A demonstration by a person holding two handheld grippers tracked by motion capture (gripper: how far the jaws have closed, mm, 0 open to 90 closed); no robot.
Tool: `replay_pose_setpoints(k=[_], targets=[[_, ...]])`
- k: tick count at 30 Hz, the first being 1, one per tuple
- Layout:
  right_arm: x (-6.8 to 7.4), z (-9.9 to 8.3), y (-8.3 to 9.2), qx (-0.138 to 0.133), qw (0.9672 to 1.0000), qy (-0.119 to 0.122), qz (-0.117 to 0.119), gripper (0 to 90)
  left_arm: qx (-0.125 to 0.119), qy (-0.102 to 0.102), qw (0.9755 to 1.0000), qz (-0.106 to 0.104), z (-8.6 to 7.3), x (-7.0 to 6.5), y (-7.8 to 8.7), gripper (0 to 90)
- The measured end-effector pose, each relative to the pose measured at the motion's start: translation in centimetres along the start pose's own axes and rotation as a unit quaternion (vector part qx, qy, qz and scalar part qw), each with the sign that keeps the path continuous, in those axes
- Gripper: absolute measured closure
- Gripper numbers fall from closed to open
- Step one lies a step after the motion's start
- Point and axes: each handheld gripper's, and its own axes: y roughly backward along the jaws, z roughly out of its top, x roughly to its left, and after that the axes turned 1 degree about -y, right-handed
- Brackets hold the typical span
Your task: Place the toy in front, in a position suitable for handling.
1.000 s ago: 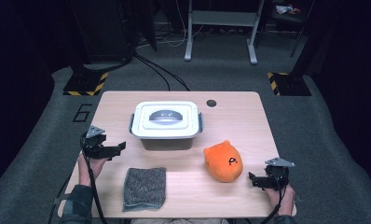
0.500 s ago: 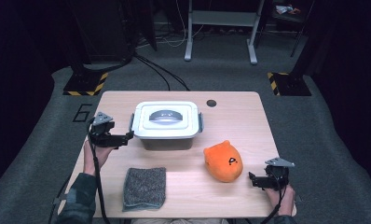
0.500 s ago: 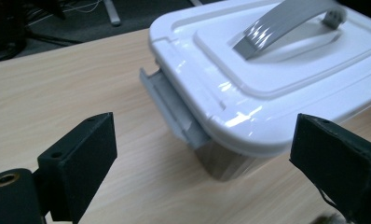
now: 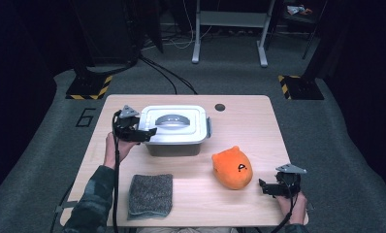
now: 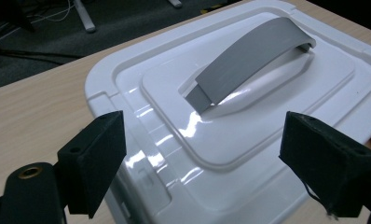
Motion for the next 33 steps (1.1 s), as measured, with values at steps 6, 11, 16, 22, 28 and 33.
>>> replay_pose_setpoints(k=[6,11,16,22,28,33], targets=[[0.0,0.0,0.0,0.000,1.0000,-0.001,0.000,0.0,0.005,-0.007,0.9998,-0.016,0.9,-0.3,-1.9,22.5],[0.0,0.0,0.0,0.000,1.0000,0.000,0.000,0.0,0.002,-0.001,0.9993,-0.037,1.4,0.0,-2.9,27.8],[0.0,0.0,0.0,0.000,1.0000,0.000,0.000,0.0,0.005,-0.012,0.9995,-0.029,1.4,-0.1,-4.0,36.0],[0.0,0.0,0.0,0.000,1.0000,-0.001,0.000,0.0,0.004,-0.026,0.9990,-0.035,1.4,-0.1,-4.3,48.1],[0.0,0.0,0.0,0.000,1.0000,0.000,0.000,0.0,0.004,-0.040,0.9988,-0.030,1.4,-0.2,-4.2,51.1],[0.0,0.0,0.0,0.000,1.0000,0.000,0.000,0.0,0.006,-0.050,0.9986,-0.018,1.4,0.0,-4.1,52.4]])
